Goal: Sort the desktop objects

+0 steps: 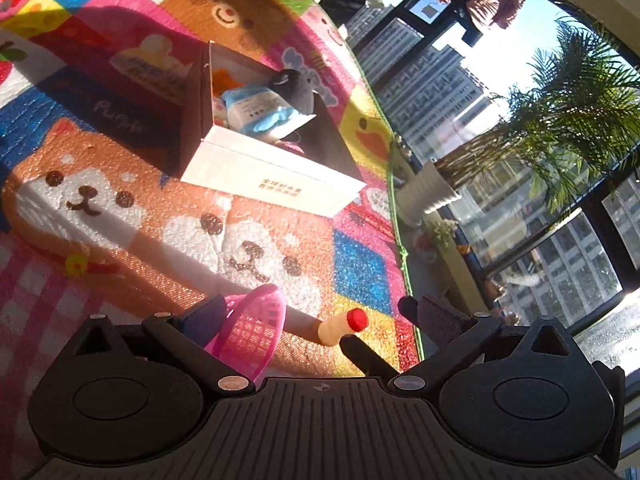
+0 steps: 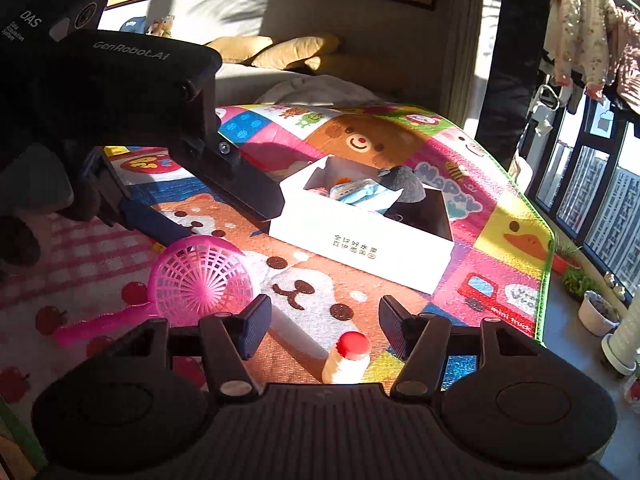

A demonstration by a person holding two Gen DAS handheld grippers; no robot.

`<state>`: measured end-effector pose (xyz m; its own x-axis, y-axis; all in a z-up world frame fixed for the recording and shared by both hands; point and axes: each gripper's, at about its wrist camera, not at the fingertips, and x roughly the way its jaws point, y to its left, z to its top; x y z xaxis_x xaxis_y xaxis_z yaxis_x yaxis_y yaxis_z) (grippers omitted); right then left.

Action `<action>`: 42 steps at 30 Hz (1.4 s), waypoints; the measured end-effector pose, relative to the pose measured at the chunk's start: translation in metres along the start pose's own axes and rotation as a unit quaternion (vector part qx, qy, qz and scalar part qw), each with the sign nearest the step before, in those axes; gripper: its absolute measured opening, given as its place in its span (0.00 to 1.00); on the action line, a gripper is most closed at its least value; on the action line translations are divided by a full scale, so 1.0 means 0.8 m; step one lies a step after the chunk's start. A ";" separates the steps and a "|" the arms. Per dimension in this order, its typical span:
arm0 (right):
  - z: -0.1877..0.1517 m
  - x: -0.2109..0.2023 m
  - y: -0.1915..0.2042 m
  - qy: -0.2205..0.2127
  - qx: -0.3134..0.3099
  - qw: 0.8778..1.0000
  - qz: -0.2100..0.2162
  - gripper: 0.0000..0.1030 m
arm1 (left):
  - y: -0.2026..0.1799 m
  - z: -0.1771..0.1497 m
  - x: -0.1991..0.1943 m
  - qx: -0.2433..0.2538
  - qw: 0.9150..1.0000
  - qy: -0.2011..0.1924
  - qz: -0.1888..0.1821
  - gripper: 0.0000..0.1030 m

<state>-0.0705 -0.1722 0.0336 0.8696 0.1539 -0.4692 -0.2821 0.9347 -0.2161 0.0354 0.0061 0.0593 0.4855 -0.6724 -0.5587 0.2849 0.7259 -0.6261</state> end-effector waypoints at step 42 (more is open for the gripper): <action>-0.018 0.018 -0.048 0.062 0.128 0.990 0.012 0.73 | -0.005 -0.067 0.021 0.299 0.913 -0.010 0.276 1.00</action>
<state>-0.0533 -0.2104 0.0230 0.8031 0.1518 -0.5761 -0.1766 0.9842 0.0130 -0.0022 -0.0157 0.0234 0.7045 -0.1815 -0.6860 0.3901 0.9067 0.1607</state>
